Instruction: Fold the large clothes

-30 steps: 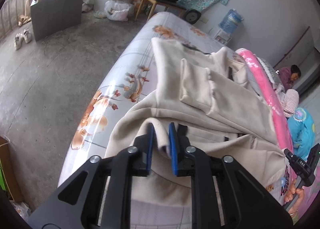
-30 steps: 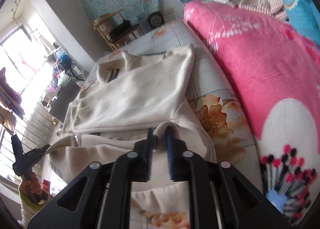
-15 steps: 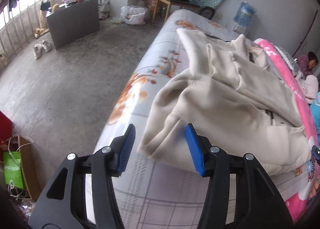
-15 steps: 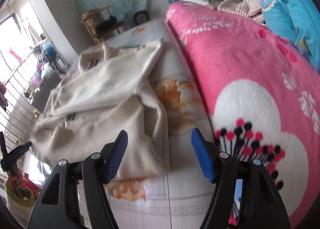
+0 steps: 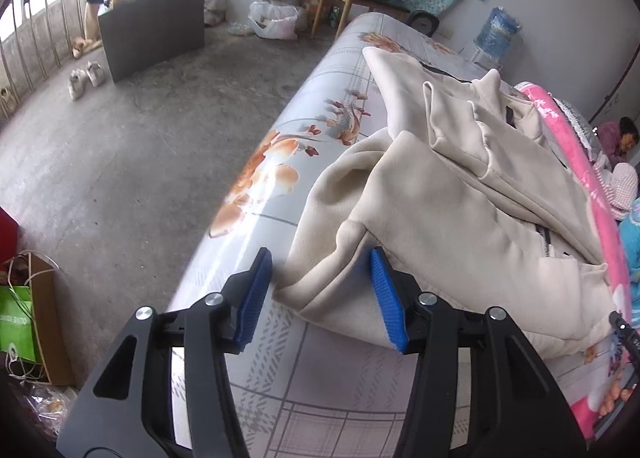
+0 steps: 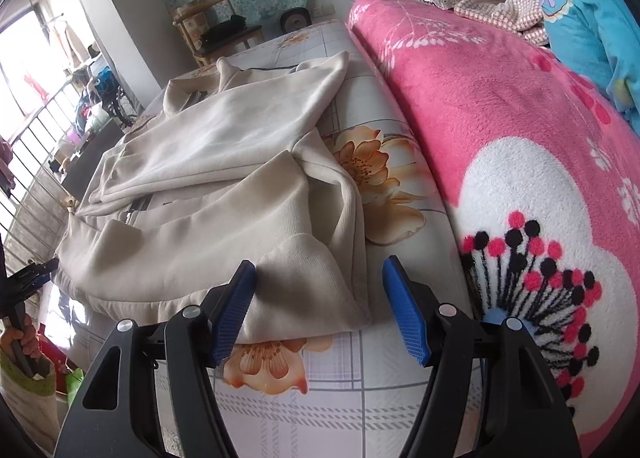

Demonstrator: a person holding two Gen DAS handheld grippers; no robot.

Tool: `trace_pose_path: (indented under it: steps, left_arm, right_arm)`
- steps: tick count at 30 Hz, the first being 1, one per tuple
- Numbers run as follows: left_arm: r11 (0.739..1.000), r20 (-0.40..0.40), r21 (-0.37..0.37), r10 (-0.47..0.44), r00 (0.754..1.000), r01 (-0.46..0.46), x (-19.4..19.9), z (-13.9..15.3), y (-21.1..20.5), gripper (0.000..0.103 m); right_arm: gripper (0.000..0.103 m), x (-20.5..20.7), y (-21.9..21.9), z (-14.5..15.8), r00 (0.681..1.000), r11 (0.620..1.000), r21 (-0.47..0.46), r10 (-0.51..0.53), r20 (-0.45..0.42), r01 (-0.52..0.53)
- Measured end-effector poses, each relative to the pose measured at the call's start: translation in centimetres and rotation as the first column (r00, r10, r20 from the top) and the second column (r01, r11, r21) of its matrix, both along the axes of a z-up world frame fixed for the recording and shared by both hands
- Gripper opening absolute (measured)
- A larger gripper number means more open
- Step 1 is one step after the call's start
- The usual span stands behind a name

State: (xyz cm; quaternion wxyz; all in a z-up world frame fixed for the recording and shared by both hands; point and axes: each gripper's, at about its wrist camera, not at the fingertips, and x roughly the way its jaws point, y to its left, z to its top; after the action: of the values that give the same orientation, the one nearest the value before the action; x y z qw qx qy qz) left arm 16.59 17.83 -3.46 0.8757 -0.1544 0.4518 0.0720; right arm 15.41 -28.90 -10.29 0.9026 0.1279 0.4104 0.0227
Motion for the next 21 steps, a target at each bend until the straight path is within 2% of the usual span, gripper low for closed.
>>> trace_pose_path:
  steps: [2,6,9,14,16,18,20,21]
  left_arm:
    - [0.997,-0.004,0.077,-0.007,1.0,0.007,0.2,-0.1,-1.0,0.038]
    - [0.964,-0.012,0.263,-0.046,0.999,0.047,0.0,0.6,-3.5,0.014]
    - [0.946,0.034,0.319,-0.078,0.996,0.063,-1.3,3.0,-4.6,0.01]
    - [0.957,0.089,0.267,-0.145,0.986,0.116,-5.4,7.4,-4.3,0.009]
    - [0.959,0.074,0.246,-0.164,0.984,0.141,-7.1,8.3,-4.1,0.009]
    - [0.964,0.034,0.217,-0.166,0.986,0.155,-9.4,7.9,-3.3,0.009]
    - [0.97,-0.04,0.192,-0.141,0.989,0.146,-10.8,6.1,-2.2,0.011]
    - [0.97,-0.091,0.201,-0.123,0.988,0.139,-11.2,4.6,-1.6,0.013]
  right_arm:
    - [0.057,0.3,0.5,-0.2,1.0,0.999,-0.033,0.009,-0.003,-0.009]
    - [0.017,0.8,2.1,-0.3,0.999,0.994,-0.107,0.03,-0.031,-0.033]
    - [0.015,-0.2,2.4,1.4,1.0,0.993,-0.116,0.03,0.008,-0.029]
    - [0.014,-3.4,1.8,4.4,0.998,0.997,-0.08,0.027,0.065,-0.022]
    - [0.014,-5.4,1.6,5.0,0.997,0.998,-0.062,0.032,0.065,-0.028]
    - [0.014,-7.6,1.3,5.0,0.998,0.999,-0.042,0.037,0.046,-0.035]
    - [0.018,-9.3,0.6,4.0,0.999,0.999,-0.009,0.043,0.006,-0.043]
    - [0.027,-9.7,0.4,3.2,0.999,0.999,-0.007,0.043,-0.019,-0.043]
